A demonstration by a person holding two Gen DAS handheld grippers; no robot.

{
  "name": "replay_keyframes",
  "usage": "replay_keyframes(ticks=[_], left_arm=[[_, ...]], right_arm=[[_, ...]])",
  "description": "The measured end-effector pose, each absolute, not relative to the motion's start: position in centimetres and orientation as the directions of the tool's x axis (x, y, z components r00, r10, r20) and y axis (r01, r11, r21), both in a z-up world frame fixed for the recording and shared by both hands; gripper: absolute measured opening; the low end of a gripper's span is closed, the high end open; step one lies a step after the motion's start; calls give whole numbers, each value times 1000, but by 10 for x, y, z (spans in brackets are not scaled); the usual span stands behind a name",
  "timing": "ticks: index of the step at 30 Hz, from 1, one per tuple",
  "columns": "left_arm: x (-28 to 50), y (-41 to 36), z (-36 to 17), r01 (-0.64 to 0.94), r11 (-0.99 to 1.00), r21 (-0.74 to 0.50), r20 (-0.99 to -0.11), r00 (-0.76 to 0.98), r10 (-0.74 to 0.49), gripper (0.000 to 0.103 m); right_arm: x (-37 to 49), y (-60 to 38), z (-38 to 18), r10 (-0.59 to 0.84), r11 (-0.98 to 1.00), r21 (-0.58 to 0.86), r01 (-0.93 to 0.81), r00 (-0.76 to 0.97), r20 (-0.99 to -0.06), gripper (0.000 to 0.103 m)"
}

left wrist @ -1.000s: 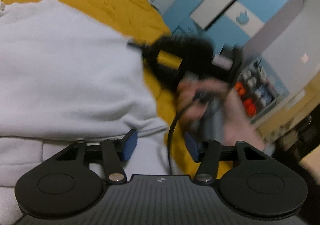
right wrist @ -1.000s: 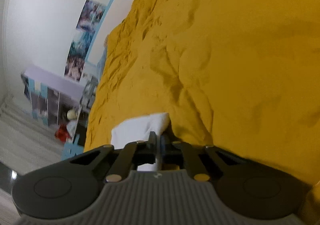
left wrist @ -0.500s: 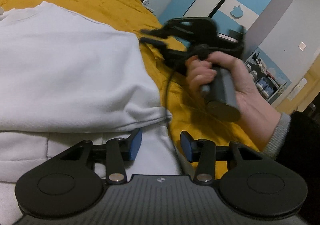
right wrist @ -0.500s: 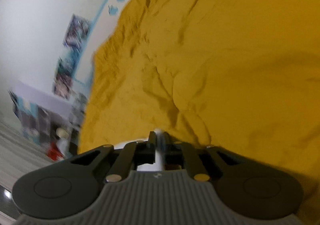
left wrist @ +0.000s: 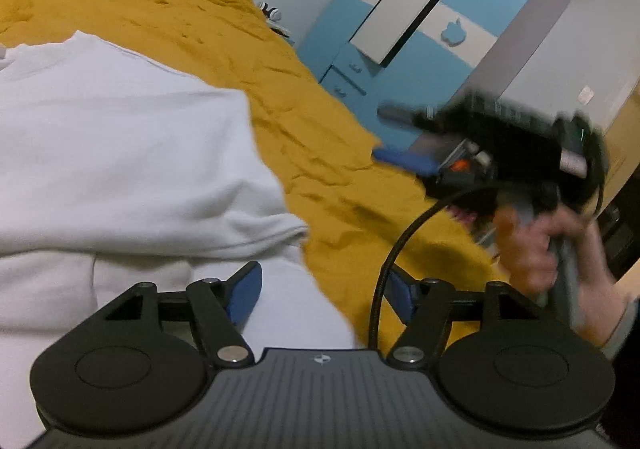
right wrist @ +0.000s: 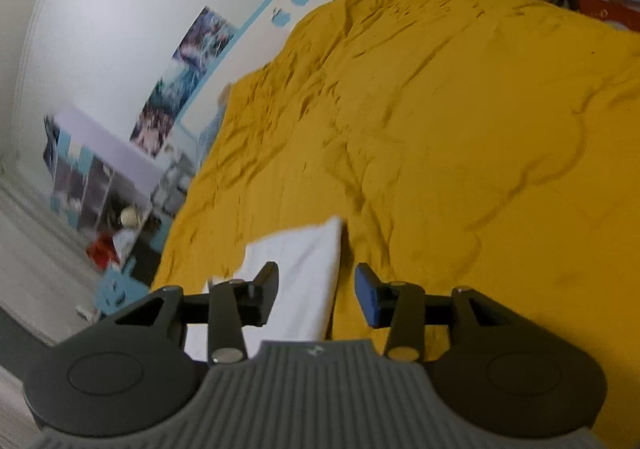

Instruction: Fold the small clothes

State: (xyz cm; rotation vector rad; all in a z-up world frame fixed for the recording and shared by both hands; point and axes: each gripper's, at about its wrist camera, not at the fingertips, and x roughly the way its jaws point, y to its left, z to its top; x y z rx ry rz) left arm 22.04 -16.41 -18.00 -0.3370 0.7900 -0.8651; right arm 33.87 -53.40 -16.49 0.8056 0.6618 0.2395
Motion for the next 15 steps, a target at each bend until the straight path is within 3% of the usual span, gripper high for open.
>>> replay_keyframes(ticks=[15], left_arm=[[121, -28, -87, 563, 632, -533, -466, 428, -774, 87]], right_arm=[[202, -454, -119, 510, 722, 691, -31, 699, -501, 46]])
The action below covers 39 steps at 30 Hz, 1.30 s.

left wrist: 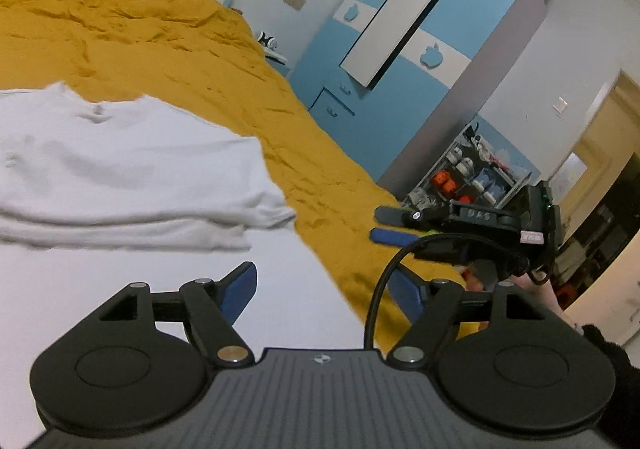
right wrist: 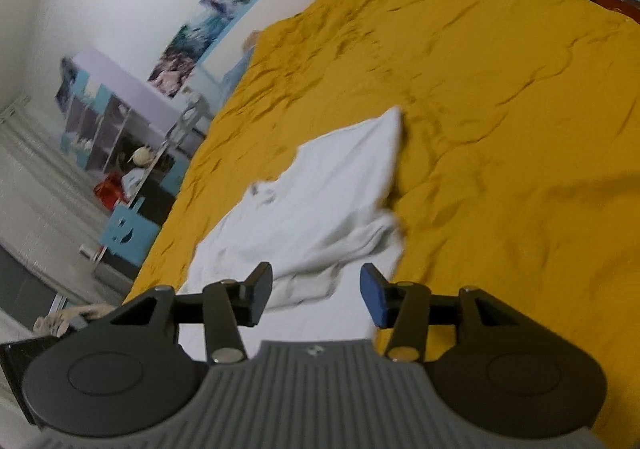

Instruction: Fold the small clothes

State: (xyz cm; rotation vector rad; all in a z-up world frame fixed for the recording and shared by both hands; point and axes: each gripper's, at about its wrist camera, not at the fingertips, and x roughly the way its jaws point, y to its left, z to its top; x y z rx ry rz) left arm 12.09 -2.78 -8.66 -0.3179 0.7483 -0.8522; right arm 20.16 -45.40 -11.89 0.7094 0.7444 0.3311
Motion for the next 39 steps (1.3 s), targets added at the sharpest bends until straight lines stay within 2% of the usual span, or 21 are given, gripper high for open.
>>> replay_keyframes(ticks=[4, 7, 9, 12, 15, 17, 19, 23, 28, 32, 35, 39], left_arm=[[105, -9, -82, 581, 577, -574, -476, 336, -813, 88], [93, -19, -75, 631, 631, -452, -544, 366, -755, 89], [80, -34, -69, 671, 638, -378, -560, 383, -735, 89], [52, -47, -58, 771, 539, -339, -458, 366, -810, 89], [39, -50, -47, 793, 482, -371, -411, 326, -852, 89], [31, -46, -37, 787, 521, -330, -403, 381, -832, 89], [27, -31, -28, 752, 586, -301, -388, 465, -796, 89], [28, 23, -20, 621, 698, -356, -415, 564, -714, 89], [25, 97, -31, 448, 817, -364, -531, 620, -577, 89], [20, 155, -52, 259, 894, -366, -642, 625, -445, 87], [15, 198, -68, 167, 882, -440, -684, 575, -450, 87], [6, 237, -93, 90, 829, -551, -665, 553, -502, 87]], right_arm=[[166, -433, -98, 504, 710, 699, -83, 753, -423, 46], [148, -421, -68, 453, 731, 677, -85, 803, -388, 46], [137, -408, -44, 409, 778, 618, -114, 838, -360, 46], [134, -392, -21, 327, 837, 540, -86, 870, -368, 46], [134, -379, -10, 205, 896, 443, -2, 889, -410, 45], [130, -375, -9, 182, 906, 422, 19, 884, -430, 45], [117, -377, -10, 220, 889, 458, 0, 877, -428, 45], [82, -376, -17, 272, 895, 446, -35, 833, -481, 45], [38, -391, -58, 354, 879, 477, -26, 705, -615, 45], [8, -408, -98, 427, 844, 536, 12, 589, -686, 45], [-7, -416, -120, 502, 793, 608, 34, 530, -683, 45], [-19, -423, -143, 578, 714, 695, 85, 487, -654, 45]])
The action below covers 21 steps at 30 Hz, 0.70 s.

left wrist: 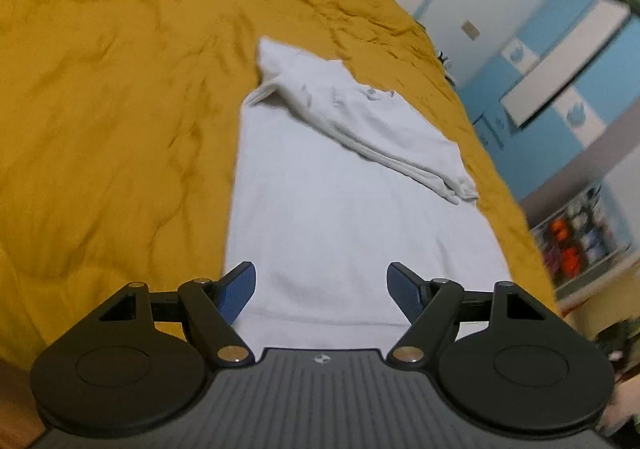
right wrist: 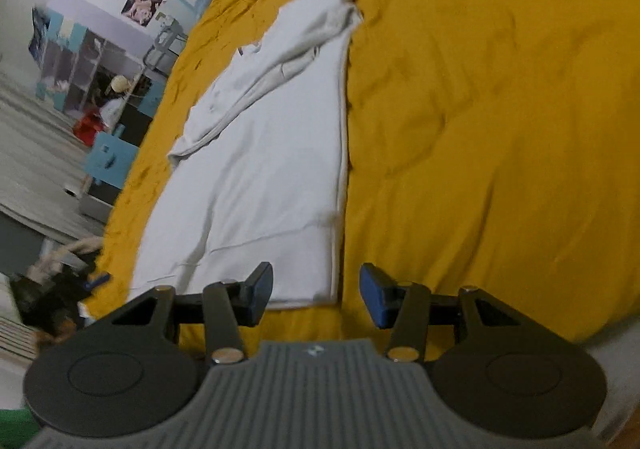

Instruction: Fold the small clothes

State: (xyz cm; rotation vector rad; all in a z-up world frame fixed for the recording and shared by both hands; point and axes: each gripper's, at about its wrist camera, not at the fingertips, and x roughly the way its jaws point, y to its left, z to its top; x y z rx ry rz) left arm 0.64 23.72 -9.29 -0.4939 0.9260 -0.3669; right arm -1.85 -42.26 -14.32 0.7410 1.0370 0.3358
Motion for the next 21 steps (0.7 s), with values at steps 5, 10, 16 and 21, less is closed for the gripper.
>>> replay_keyframes(ticks=[5, 10, 16, 21], left_arm=[[11, 255, -127, 59, 740, -670, -647, 442, -621, 84], [15, 275, -143, -36, 671, -740, -614, 442, -654, 77], [12, 288, -152, -56, 671, -740, -623, 433, -651, 77], [21, 276, -165, -63, 625, -778, -590, 416, -692, 73]], right_arm=[[-15, -420, -163, 659, 630, 766, 128, 435, -614, 45], [-2, -407, -177, 707, 559, 811, 172, 412, -575, 44], [1, -405, -178, 696, 567, 802, 186, 412, -588, 38], [0, -410, -180, 689, 560, 805, 197, 428, -584, 34]])
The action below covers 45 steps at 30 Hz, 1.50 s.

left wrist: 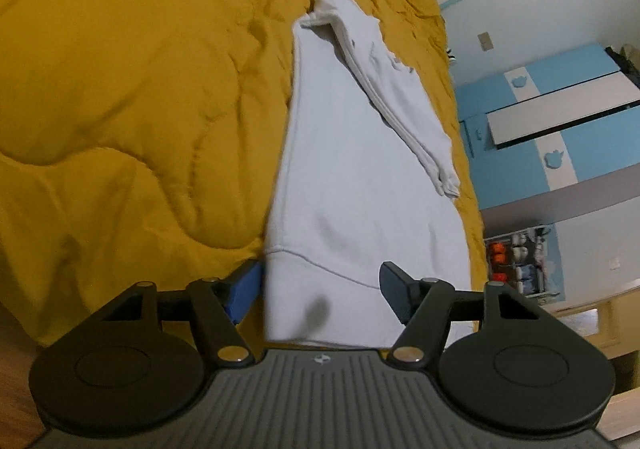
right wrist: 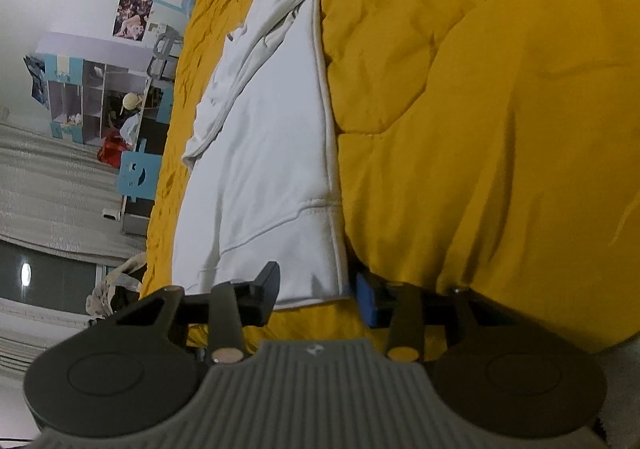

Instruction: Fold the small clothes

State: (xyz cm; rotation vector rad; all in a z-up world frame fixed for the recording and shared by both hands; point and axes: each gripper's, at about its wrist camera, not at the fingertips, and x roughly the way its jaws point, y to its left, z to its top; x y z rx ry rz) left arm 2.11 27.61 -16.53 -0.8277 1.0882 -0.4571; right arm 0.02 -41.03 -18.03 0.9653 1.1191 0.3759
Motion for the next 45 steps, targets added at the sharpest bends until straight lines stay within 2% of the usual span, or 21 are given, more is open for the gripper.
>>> replay_keyframes(ticks=[3, 5, 8, 10, 11, 12, 14, 16, 20, 24, 26, 28, 30, 33, 36, 41, 45], left_arm=[[25, 274, -183, -152, 516, -843, -530, 394, -750, 72], [30, 271, -195, -178, 471, -864, -503, 369, -782, 72], [34, 265, -200, -167, 469, -867, -496, 363, -789, 64], [34, 263, -200, -156, 455, -877, -480, 350, -805, 42], [35, 261, -199, -145, 457, -877, -478, 337, -811, 17], [35, 259, -198, -137, 464, -875, -483, 328, -812, 5], [33, 259, -199, -172, 460, -871, -491, 332, -805, 5], [30, 260, -198, -187, 423, -887, -462, 354, -813, 4], [30, 256, -178, -106, 394, -913, -403, 394, -826, 4], [37, 248, -164, -55, 467, -883, -454, 358, -816, 4], [39, 249, -168, -76, 510, -857, -506, 318, -802, 12], [33, 251, -168, -80, 549, -832, -543, 322, -776, 29], [27, 254, -162, -63, 602, -796, -584, 341, -737, 63], [24, 264, -146, -46, 668, -742, -634, 369, -679, 77], [27, 278, -126, -71, 688, -722, -648, 420, -636, 84], [45, 285, -95, -35, 698, -716, -611, 515, -601, 88], [96, 280, -87, 25, 684, -729, -565, 542, -622, 88]], right_arm=[[-2, -411, -183, 684, 564, 802, 196, 433, -587, 28], [-2, -413, -188, 694, 546, 814, 199, 436, -573, 28], [-1, -417, -199, 709, 499, 837, 225, 450, -543, 25], [-3, -420, -202, 719, 468, 854, 227, 464, -517, 17], [-3, -420, -202, 720, 464, 857, 223, 468, -512, 9], [-4, -419, -202, 719, 468, 857, 217, 471, -512, 6], [-6, -419, -202, 718, 463, 861, 212, 479, -504, 4], [-8, -420, -200, 719, 453, 868, 203, 492, -491, 3], [-9, -419, -189, 723, 441, 882, 165, 517, -458, 3], [-6, -418, -182, 715, 471, 869, 149, 513, -475, 4], [-4, -418, -184, 692, 532, 831, 162, 483, -537, 12], [-3, -421, -186, 686, 543, 820, 179, 468, -557, 13], [-3, -427, -184, 700, 514, 838, 183, 475, -533, 30], [3, -436, -168, 684, 559, 818, 135, 483, -547, 41], [10, -454, -153, 652, 593, 797, 113, 514, -558, 51], [27, -483, -128, 618, 603, 793, 89, 575, -535, 51], [52, -493, -120, 613, 581, 810, 77, 614, -497, 51]])
